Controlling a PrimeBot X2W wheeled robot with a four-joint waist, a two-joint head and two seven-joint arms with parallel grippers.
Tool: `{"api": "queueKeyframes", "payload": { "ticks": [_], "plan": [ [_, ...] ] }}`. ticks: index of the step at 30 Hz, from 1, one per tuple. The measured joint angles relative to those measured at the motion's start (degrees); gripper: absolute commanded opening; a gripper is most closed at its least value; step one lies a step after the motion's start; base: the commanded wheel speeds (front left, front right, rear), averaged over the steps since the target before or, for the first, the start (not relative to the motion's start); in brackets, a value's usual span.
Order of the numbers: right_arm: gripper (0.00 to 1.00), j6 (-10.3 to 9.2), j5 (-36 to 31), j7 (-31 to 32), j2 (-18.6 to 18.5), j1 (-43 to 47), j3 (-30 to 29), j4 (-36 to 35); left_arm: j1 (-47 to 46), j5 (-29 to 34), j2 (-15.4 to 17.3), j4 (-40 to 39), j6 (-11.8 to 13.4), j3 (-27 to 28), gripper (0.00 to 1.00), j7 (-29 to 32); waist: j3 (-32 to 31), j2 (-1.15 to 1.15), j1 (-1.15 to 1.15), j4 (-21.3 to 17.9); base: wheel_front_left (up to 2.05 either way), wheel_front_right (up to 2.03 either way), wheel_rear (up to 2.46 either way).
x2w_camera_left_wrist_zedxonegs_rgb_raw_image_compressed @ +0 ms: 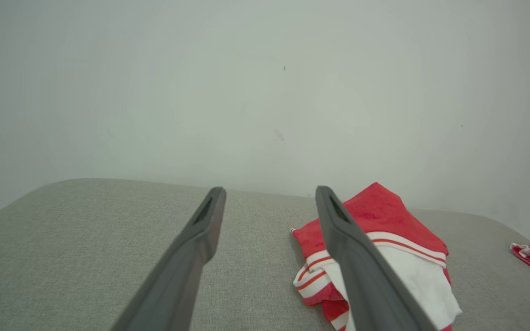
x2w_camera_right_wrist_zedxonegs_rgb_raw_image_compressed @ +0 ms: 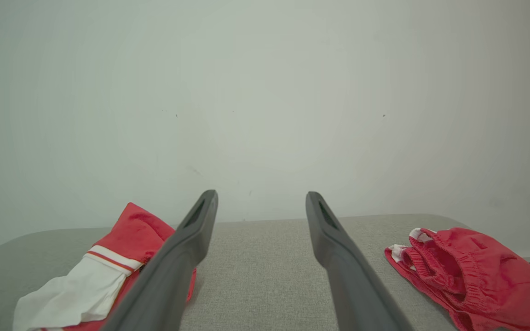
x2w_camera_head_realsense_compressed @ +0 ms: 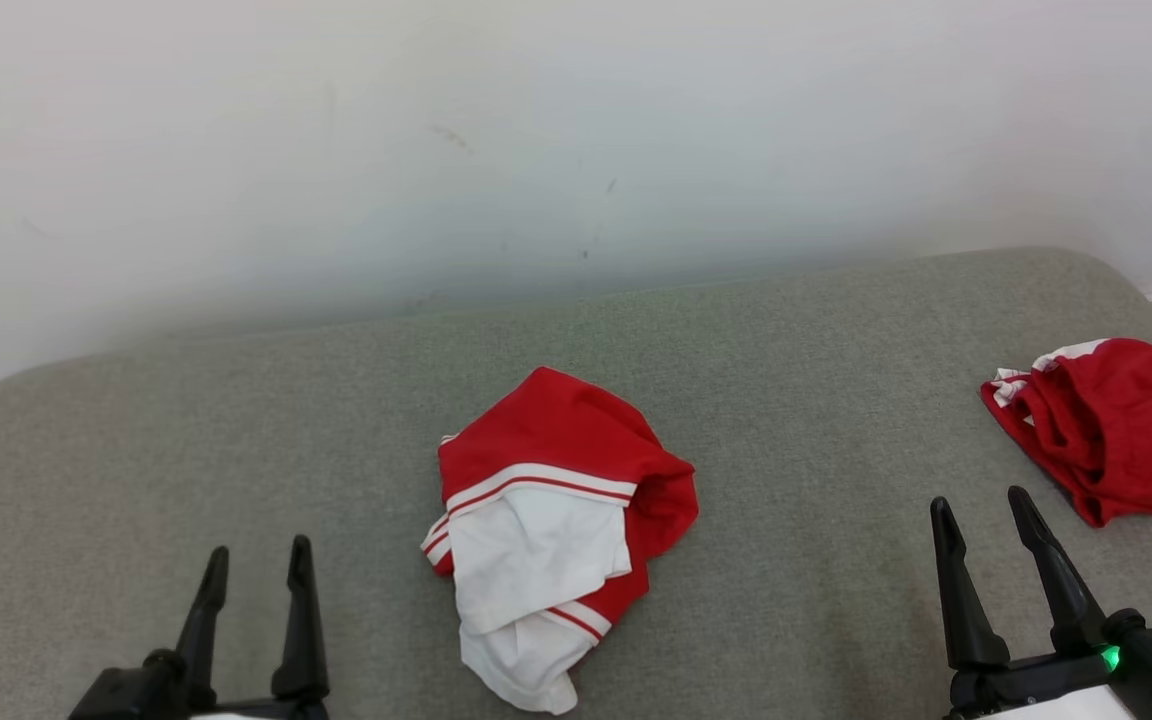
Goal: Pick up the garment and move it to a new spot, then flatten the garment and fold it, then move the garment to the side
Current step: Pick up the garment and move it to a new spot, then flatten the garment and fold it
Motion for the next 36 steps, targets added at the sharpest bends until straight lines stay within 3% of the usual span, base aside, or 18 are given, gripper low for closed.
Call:
{"api": "queueKeyframes", "payload": {
  "ticks": [12,25,36],
  "plan": [
    [1.0,0.0,-0.03,0.0,-0.09,0.42,1.15,-0.19,1.06,2.76,-3.41,-0.42,-4.39,3.54,1.0,-0.01,0.43,0.0,0.0,-0.01,0.0,0.0,0.0],
    [1.0,0.0,-0.03,0.0,-0.33,0.23,1.56,0.02,0.32,3.9,-4.45,0.6,-6.1,4.39,1.0,-0.01,0.59,0.0,0.0,0.23,0.0,0.0,0.0],
    [1.0,0.0,-0.01,0.0,-0.4,-0.38,1.87,0.19,-1.57,1.24,-4.58,11.12,-9.23,-1.68,1.0,1.98,1.16,0.0,0.0,-0.81,0.0,0.0,0.0]
  ]
}}
